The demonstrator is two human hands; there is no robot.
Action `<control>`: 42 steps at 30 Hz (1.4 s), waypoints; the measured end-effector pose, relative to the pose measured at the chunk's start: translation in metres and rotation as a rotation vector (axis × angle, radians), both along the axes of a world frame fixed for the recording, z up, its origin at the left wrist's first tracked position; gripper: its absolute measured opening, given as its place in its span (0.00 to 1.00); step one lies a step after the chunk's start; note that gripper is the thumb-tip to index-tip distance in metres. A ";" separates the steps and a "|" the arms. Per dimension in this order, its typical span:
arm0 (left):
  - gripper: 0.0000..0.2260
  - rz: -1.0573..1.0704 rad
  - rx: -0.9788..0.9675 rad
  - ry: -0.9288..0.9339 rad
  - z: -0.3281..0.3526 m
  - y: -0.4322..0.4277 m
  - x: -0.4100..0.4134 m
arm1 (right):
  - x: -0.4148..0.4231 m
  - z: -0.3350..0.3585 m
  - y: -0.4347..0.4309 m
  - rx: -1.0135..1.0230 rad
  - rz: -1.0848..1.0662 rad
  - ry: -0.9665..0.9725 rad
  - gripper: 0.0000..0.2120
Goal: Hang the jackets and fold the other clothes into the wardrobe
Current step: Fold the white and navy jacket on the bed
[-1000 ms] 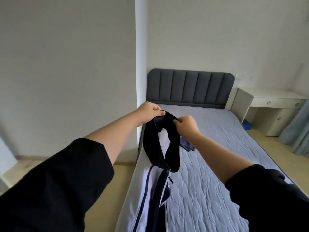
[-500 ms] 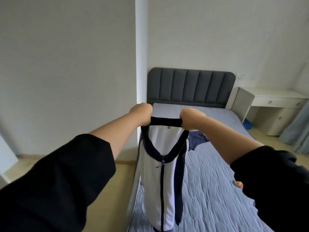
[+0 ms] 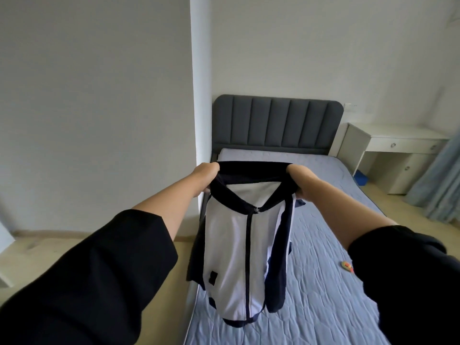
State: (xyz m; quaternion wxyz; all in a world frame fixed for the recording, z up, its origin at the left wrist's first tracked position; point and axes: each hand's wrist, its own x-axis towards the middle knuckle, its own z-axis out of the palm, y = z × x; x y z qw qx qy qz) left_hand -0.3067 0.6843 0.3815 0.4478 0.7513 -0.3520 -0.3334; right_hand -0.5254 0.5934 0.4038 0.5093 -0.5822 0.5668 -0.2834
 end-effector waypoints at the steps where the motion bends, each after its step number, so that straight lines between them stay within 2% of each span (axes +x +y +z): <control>1: 0.09 -0.004 -0.029 0.024 -0.005 -0.002 -0.001 | 0.000 -0.003 -0.001 0.036 0.002 0.010 0.09; 3: 0.17 -0.047 -0.067 0.105 -0.010 -0.004 -0.003 | 0.001 -0.009 -0.003 0.012 0.025 0.077 0.12; 5: 0.28 -0.152 -0.029 0.231 -0.007 -0.001 -0.005 | -0.002 -0.007 -0.006 -0.008 0.097 0.075 0.19; 8: 0.37 -0.401 0.066 0.384 0.000 0.004 0.005 | -0.018 -0.008 -0.014 0.214 0.379 -0.070 0.31; 10: 0.38 -0.516 0.081 0.406 -0.001 0.008 0.014 | -0.030 -0.012 -0.018 0.335 0.595 -0.099 0.39; 14: 0.37 -0.749 0.071 0.397 -0.006 0.020 0.033 | -0.043 -0.017 -0.022 0.311 1.048 -0.119 0.42; 15: 0.33 -0.806 0.102 0.378 -0.006 0.023 0.038 | -0.044 -0.019 -0.021 0.316 1.123 -0.101 0.44; 17: 0.18 -0.878 0.201 0.310 -0.006 0.029 0.048 | -0.043 -0.021 -0.016 0.327 1.183 -0.071 0.45; 18: 0.15 -0.873 0.261 0.276 -0.007 0.031 0.052 | -0.041 -0.024 -0.012 0.330 1.174 -0.058 0.41; 21: 0.16 -0.751 0.358 0.148 -0.012 0.033 0.062 | -0.030 -0.036 -0.001 0.322 1.127 0.045 0.29; 24: 0.09 -0.574 0.374 -0.048 -0.018 0.030 0.062 | -0.016 -0.051 0.007 0.266 0.945 0.185 0.21; 26: 0.02 -0.482 0.361 -0.172 -0.023 0.029 0.060 | -0.006 -0.058 0.008 0.088 0.721 0.290 0.09; 28: 0.08 -0.425 0.316 -0.256 -0.030 0.025 0.058 | 0.003 -0.059 0.006 -0.136 0.512 0.421 0.03; 31: 0.16 -0.403 0.312 -0.332 -0.034 0.028 0.058 | 0.008 -0.061 0.002 -0.279 0.321 0.562 0.10; 33: 0.13 -0.414 0.327 -0.346 -0.035 0.033 0.057 | 0.005 -0.066 -0.001 -0.314 0.275 0.594 0.13; 35: 0.07 -0.431 0.329 -0.373 -0.035 0.038 0.052 | 0.002 -0.074 -0.003 -0.362 0.273 0.563 0.10; 36: 0.07 -0.435 0.321 -0.406 -0.036 0.039 0.048 | 0.000 -0.078 -0.001 -0.388 0.283 0.559 0.09; 39: 0.10 -0.360 0.317 -0.648 -0.042 0.043 0.035 | -0.003 -0.092 0.002 -0.529 0.391 0.654 0.13; 42: 0.06 -0.203 0.443 -0.893 -0.051 0.045 0.017 | -0.011 -0.106 0.004 -0.759 0.443 0.815 0.15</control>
